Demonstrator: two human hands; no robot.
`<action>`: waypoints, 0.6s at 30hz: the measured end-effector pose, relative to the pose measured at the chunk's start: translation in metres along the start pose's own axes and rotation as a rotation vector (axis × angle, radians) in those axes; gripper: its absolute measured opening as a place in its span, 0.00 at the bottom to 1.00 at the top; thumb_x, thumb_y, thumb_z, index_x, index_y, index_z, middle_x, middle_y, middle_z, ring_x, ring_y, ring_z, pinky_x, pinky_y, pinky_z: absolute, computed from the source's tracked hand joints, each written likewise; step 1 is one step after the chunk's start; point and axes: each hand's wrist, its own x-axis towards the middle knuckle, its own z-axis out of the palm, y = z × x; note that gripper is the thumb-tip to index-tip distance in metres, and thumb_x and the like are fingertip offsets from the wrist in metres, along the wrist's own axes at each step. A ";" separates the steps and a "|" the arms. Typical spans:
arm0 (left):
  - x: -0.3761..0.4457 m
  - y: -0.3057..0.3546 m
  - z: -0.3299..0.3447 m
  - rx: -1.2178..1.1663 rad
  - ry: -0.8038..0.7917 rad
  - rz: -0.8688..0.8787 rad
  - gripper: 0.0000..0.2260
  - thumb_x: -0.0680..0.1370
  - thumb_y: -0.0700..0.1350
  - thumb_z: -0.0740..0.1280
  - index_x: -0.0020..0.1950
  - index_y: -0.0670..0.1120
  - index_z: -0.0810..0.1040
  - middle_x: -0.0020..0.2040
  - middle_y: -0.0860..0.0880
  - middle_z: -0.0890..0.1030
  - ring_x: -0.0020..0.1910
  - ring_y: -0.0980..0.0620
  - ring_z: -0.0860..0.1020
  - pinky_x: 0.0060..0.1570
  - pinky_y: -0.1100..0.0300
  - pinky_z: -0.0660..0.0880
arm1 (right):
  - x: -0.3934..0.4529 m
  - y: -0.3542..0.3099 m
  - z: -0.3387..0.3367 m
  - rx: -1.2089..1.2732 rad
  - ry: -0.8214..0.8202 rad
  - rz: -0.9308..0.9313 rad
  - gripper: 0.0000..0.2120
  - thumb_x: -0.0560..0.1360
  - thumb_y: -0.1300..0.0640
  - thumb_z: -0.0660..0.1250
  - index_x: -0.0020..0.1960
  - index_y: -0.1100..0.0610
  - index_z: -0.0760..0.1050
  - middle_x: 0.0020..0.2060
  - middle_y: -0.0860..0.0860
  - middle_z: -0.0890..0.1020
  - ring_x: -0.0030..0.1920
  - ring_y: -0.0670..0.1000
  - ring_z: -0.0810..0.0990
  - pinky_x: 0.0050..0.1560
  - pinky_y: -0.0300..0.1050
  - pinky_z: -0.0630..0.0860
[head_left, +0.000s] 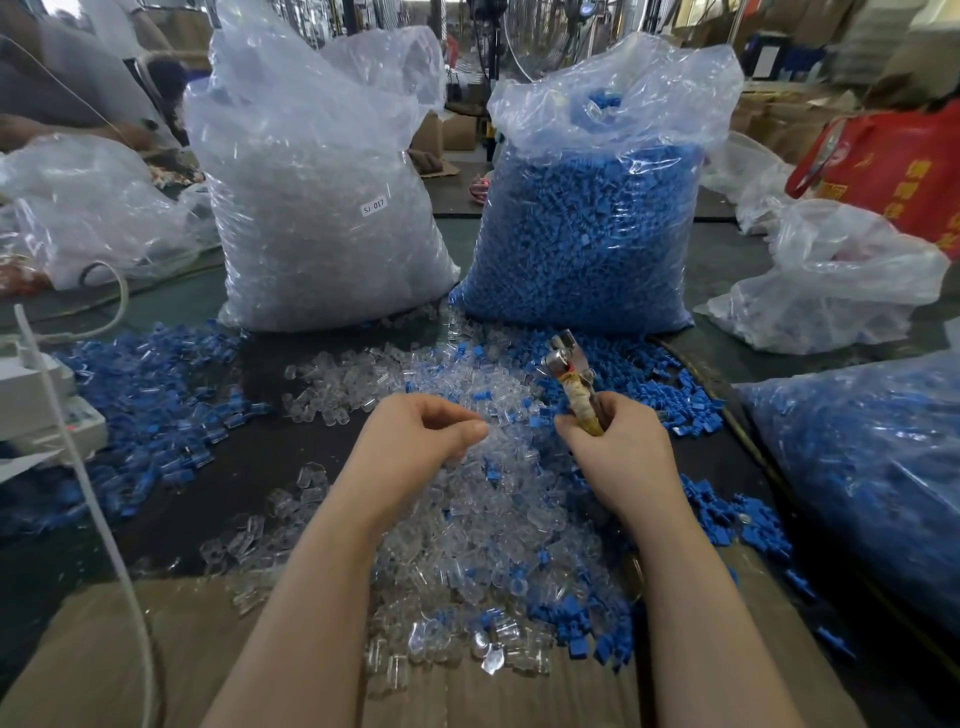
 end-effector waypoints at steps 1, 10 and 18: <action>0.000 0.000 0.001 -0.007 0.003 -0.003 0.02 0.73 0.50 0.75 0.43 0.54 0.84 0.37 0.52 0.85 0.37 0.59 0.82 0.41 0.63 0.77 | 0.000 0.000 0.000 0.026 -0.005 0.000 0.10 0.74 0.48 0.71 0.39 0.52 0.74 0.32 0.48 0.78 0.33 0.49 0.74 0.32 0.45 0.68; 0.001 0.005 0.013 -0.176 0.034 0.011 0.05 0.74 0.49 0.73 0.46 0.49 0.82 0.39 0.54 0.85 0.39 0.58 0.84 0.42 0.61 0.75 | -0.004 -0.004 -0.001 0.173 -0.045 -0.057 0.10 0.73 0.49 0.73 0.39 0.53 0.75 0.27 0.45 0.74 0.29 0.45 0.70 0.34 0.44 0.68; -0.004 0.016 0.032 -0.155 0.057 0.113 0.04 0.74 0.44 0.74 0.43 0.53 0.84 0.35 0.55 0.84 0.36 0.61 0.81 0.41 0.64 0.78 | -0.008 -0.011 -0.003 0.089 -0.112 -0.163 0.08 0.72 0.51 0.73 0.38 0.51 0.75 0.30 0.46 0.78 0.33 0.49 0.75 0.36 0.48 0.72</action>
